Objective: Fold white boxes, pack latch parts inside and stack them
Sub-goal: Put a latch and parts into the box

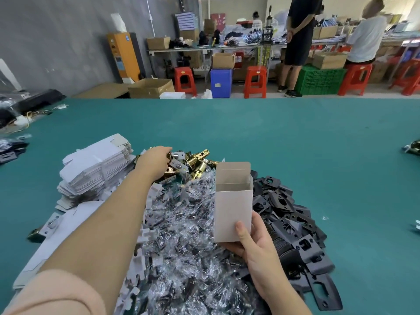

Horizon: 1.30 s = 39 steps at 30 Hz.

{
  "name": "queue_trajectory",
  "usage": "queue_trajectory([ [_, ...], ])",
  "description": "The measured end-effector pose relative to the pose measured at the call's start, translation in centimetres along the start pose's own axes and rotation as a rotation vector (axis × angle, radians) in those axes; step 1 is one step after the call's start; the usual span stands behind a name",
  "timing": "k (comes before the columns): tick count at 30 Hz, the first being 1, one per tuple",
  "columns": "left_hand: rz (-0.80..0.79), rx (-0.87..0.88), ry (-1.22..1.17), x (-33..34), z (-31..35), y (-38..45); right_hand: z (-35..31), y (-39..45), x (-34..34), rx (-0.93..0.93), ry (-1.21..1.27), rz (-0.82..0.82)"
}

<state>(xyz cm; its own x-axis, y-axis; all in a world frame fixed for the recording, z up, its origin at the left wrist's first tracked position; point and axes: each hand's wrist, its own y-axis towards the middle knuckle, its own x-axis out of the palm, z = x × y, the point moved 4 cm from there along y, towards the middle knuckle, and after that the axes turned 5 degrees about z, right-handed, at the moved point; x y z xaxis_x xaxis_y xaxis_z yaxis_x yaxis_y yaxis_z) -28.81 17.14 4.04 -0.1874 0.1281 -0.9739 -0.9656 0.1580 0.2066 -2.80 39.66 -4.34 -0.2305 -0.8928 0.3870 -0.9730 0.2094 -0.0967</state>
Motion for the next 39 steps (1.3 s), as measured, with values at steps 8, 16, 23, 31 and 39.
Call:
queue_trajectory([
  [8,0.125,-0.007,-0.018,-0.5,-1.2,-0.5,0.1,0.0,0.1,0.001,0.018,-0.006],
  [16,0.202,-0.006,-0.057,-1.3,-2.7,-1.4,0.1,-0.1,0.1,0.010,0.020,0.000],
  [23,0.447,0.204,-0.004,-1.8,-0.7,-5.0,0.2,0.1,0.0,0.016,0.015,0.000],
  [31,0.609,-0.106,-0.427,-3.6,-2.1,-6.3,0.2,0.0,0.0,-0.003,-0.004,-0.011],
  [39,0.360,-0.405,-1.054,-6.5,-3.0,-8.8,0.3,-0.1,0.0,-0.037,-0.064,-0.028],
])
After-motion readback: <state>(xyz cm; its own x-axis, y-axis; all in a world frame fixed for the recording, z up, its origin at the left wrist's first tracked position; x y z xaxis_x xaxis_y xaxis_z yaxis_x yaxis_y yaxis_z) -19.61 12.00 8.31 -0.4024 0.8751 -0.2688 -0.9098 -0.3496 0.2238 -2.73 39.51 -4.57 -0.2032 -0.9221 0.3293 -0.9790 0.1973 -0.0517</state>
